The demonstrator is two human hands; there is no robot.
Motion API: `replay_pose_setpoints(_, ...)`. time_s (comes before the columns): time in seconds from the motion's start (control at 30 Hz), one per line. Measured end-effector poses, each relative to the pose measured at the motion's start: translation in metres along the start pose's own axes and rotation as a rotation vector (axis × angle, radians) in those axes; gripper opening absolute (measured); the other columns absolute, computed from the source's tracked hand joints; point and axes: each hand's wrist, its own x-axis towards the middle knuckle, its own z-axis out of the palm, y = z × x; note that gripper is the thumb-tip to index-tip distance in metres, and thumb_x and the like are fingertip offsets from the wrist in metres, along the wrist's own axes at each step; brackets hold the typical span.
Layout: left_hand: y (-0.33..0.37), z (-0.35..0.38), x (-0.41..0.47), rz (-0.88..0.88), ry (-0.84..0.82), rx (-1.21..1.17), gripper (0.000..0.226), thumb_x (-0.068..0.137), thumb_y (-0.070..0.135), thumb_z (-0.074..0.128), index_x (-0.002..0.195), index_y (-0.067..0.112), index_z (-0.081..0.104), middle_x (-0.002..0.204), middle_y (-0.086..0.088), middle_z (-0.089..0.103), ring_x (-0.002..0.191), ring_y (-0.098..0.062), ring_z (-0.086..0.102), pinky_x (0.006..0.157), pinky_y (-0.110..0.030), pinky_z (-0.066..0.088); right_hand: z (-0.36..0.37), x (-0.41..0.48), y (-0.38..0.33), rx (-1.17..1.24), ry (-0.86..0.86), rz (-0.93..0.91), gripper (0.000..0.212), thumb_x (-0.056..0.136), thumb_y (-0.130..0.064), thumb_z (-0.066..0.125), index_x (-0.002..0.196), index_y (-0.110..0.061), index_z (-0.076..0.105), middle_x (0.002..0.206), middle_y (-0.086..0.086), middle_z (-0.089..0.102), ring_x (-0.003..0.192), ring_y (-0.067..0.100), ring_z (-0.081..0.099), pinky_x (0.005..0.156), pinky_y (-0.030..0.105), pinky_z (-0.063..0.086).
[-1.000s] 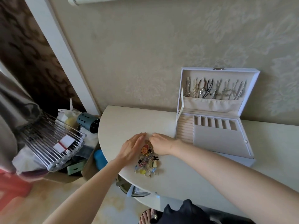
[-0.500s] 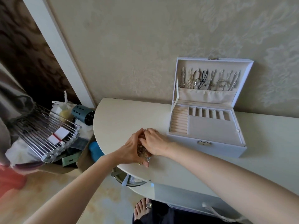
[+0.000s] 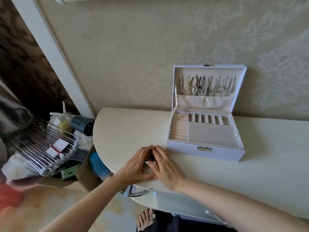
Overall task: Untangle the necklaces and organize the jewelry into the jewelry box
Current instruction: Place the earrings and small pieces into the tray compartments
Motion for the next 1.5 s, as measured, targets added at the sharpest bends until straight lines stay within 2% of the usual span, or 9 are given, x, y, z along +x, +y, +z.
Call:
replay_pose_setpoints(0.1,0.003,0.004,0.002,0.036,0.007,-0.008,0.089,0.076,0.066,0.060,0.143,0.020,0.023,0.135,0.003,0.038,0.121,0.001,0.036,0.104,-0.011,0.031,-0.008,-0.009,0.002,0.004,0.010,-0.002,0.090,0.083,-0.068,0.005,0.144,-0.007,0.029,0.149,0.005,0.027,0.135,0.018,0.030,0.109,0.020,0.022)
replay_pose_setpoints(0.37,0.016,0.021,0.009,0.101,0.019,-0.028,0.081,0.080,0.059,0.062,0.141,0.015,0.030,0.125,0.001,0.043,0.113,-0.005,0.043,0.100,-0.016,0.035,-0.017,-0.036,0.027,-0.128,-0.010,-0.063,0.088,0.085,-0.064,-0.004,0.147,-0.008,0.026,0.150,0.005,0.026,0.135,0.019,0.033,0.111,0.025,0.026)
replay_pose_setpoints(0.57,0.034,0.036,0.021,0.157,0.013,-0.048,0.079,0.081,0.057,0.061,0.140,0.012,0.033,0.128,-0.002,0.046,0.117,-0.008,0.045,0.102,-0.018,0.035,-0.030,-0.055,0.044,-0.149,0.014,-0.034,0.072,0.090,-0.051,0.015,0.145,-0.008,0.029,0.148,0.003,0.029,0.134,0.017,0.033,0.110,0.020,0.022)
replay_pose_setpoints(0.73,0.051,0.051,0.036,0.184,-0.008,-0.075,0.075,0.081,0.056,0.061,0.138,0.014,0.035,0.127,-0.001,0.046,0.116,-0.008,0.044,0.102,-0.021,0.037,-0.042,-0.071,0.061,-0.146,0.046,0.010,0.073,0.091,-0.055,0.015,0.145,-0.008,0.031,0.150,0.003,0.029,0.135,0.016,0.032,0.109,0.014,0.015)
replay_pose_setpoints(0.83,0.062,0.060,0.043,0.212,-0.028,-0.092,0.074,0.082,0.055,0.062,0.137,0.014,0.035,0.126,-0.001,0.046,0.115,-0.009,0.044,0.102,-0.022,0.037,-0.049,-0.083,0.073,-0.153,0.063,0.020,0.084,0.090,-0.065,0.004,0.144,-0.008,0.035,0.149,0.002,0.031,0.134,0.016,0.034,0.110,0.018,0.020)
replay_pose_setpoints(0.9,0.069,0.065,0.049,0.234,-0.040,-0.109,0.072,0.082,0.054,0.063,0.136,0.014,0.036,0.126,-0.001,0.046,0.114,-0.009,0.045,0.102,-0.023,0.037,-0.054,-0.090,0.080,-0.156,0.084,0.033,0.081,0.090,-0.065,0.009,0.144,-0.009,0.034,0.150,0.001,0.030,0.135,0.013,0.032,0.112,0.019,0.022)
replay_pose_setpoints(1.07,0.085,0.077,0.064,0.298,-0.067,-0.142,0.073,0.082,0.050,0.065,0.137,0.011,0.037,0.131,-0.002,0.043,0.120,-0.012,0.043,0.105,-0.023,0.035,-0.068,-0.107,0.094,-0.121,0.135,0.085,0.067,0.089,-0.051,0.022,0.142,-0.013,0.036,0.147,-0.004,0.032,0.132,0.007,0.031,0.104,0.006,0.014)
replay_pose_setpoints(1.33,0.085,0.083,0.069,0.339,0.050,-0.021,0.077,0.074,0.062,0.062,0.127,0.008,0.048,0.125,-0.007,0.047,0.116,-0.019,0.042,0.102,-0.025,0.034,-0.080,-0.120,0.112,-0.068,0.318,0.103,0.023,0.084,-0.014,0.066,0.105,-0.011,0.055,0.118,0.000,0.050,0.108,0.009,0.046,0.085,0.015,0.035)
replay_pose_setpoints(1.5,0.083,0.083,0.066,0.361,0.105,0.003,0.055,0.080,0.055,0.063,0.109,0.009,0.052,0.119,-0.005,0.049,0.107,-0.019,0.045,0.094,-0.026,0.038,-0.079,-0.121,0.115,-0.111,0.353,0.107,0.023,0.082,-0.005,0.064,0.102,-0.014,0.058,0.114,-0.004,0.050,0.103,0.006,0.046,0.081,0.016,0.038)
